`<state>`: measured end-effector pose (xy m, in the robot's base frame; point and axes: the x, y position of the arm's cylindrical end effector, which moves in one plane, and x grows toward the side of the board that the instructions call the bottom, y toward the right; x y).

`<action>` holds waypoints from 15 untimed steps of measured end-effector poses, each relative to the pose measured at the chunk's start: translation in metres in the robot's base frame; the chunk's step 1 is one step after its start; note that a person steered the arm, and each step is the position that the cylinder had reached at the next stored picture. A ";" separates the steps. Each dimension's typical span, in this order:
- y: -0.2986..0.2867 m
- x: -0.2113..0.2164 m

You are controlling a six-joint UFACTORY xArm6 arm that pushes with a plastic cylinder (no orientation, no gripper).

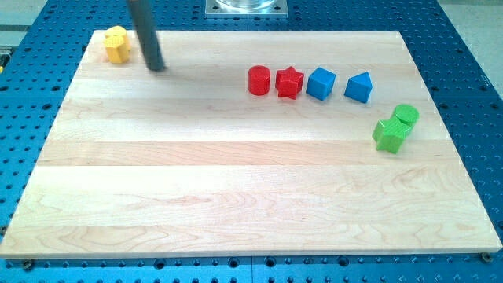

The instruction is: Push the red blocks to the top center

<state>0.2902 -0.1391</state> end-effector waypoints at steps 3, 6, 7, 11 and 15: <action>0.209 0.136; 0.223 0.079; 0.229 0.070; 0.145 0.064; 0.077 0.066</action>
<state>0.3562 -0.0617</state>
